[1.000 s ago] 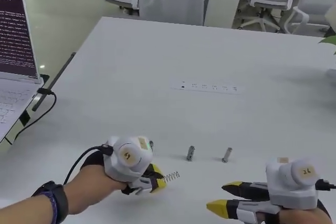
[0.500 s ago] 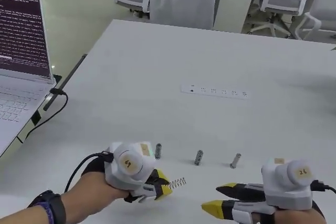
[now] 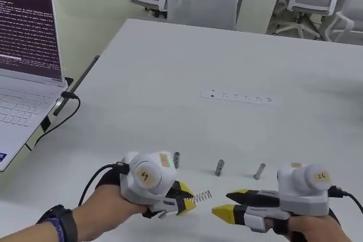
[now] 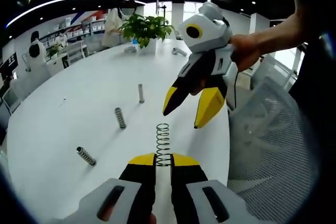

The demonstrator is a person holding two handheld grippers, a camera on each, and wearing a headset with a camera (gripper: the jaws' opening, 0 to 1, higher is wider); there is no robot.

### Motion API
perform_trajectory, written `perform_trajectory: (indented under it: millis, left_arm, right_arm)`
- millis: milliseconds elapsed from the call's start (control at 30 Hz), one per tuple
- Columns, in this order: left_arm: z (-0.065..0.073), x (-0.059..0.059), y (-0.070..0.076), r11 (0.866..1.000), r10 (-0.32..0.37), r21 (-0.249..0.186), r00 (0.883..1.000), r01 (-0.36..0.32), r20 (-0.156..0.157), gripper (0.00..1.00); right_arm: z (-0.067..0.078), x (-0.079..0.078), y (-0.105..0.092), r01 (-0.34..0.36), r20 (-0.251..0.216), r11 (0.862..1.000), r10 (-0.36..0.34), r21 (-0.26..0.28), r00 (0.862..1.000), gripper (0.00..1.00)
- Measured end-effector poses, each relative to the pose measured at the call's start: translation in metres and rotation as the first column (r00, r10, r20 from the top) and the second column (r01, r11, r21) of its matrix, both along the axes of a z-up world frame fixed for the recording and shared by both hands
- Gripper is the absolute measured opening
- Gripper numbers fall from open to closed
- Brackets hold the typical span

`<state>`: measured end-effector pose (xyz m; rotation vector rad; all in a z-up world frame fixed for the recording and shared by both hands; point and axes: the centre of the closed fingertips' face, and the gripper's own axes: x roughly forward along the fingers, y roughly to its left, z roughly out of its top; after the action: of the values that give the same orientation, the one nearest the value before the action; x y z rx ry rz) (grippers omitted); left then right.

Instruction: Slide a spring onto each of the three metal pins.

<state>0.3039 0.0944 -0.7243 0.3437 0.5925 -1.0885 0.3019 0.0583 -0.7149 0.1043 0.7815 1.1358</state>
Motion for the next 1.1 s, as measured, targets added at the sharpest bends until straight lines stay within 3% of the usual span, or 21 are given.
perform_trajectory:
  millis: [367,1100]
  left_arm:
    - [0.004,-0.008,-0.013,0.999,-0.036,-0.01,0.999,0.036,0.007,0.02]
    - [0.01,-0.011,-0.023,0.996,-0.084,-0.013,0.996,0.085,0.036,0.02]
  right_arm:
    - [0.004,-0.006,0.014,-0.043,-0.012,0.998,0.043,0.038,0.999,0.33]
    - [0.014,-0.004,0.011,-0.054,-0.019,0.996,0.055,0.071,0.998,0.12]
